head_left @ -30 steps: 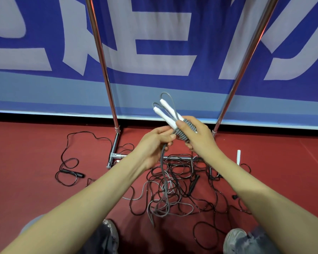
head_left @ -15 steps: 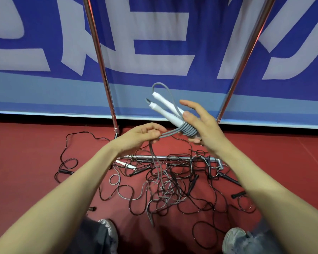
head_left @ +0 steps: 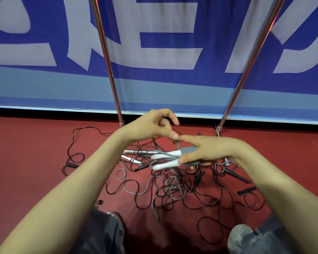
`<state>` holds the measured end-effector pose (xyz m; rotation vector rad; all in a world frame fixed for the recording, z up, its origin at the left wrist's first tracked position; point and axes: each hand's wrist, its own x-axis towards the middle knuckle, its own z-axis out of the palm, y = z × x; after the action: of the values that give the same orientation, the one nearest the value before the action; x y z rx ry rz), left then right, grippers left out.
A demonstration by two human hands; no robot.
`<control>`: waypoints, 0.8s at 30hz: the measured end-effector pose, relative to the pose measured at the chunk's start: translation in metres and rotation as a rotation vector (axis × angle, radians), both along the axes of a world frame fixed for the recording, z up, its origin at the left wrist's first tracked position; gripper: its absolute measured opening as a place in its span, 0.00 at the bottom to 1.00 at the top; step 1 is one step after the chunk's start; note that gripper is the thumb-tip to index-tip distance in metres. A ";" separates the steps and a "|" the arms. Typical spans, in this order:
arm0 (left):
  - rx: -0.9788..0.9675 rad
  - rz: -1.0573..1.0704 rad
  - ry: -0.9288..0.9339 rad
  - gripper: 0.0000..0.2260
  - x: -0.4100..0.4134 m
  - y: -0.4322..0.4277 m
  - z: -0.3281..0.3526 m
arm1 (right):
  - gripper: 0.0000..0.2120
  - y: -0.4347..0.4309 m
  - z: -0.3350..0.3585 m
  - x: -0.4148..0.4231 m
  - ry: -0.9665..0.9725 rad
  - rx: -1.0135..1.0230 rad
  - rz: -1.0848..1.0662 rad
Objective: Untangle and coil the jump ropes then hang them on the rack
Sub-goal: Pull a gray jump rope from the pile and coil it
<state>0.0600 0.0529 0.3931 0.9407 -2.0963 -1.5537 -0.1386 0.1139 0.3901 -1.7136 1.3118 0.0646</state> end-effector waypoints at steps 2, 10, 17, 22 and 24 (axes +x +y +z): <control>-0.087 0.030 -0.091 0.16 -0.004 0.006 0.000 | 0.27 -0.004 -0.008 -0.004 0.235 -0.246 0.033; 0.250 0.228 -0.018 0.09 -0.015 0.022 -0.008 | 0.20 -0.017 -0.015 -0.017 0.352 -0.848 -0.273; 0.485 0.468 0.293 0.02 -0.008 0.011 -0.010 | 0.22 -0.018 -0.014 -0.022 0.328 -0.962 -0.367; 0.462 0.493 0.410 0.07 -0.018 0.021 -0.006 | 0.20 -0.020 -0.010 -0.020 0.152 -0.914 -0.490; 0.482 0.467 0.436 0.03 -0.020 0.022 -0.006 | 0.18 -0.019 -0.005 -0.021 0.016 -0.861 -0.525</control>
<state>0.0403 0.0745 0.3873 1.0297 -1.1287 -1.8212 -0.1593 0.0944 0.3850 -1.9567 1.9197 -0.9064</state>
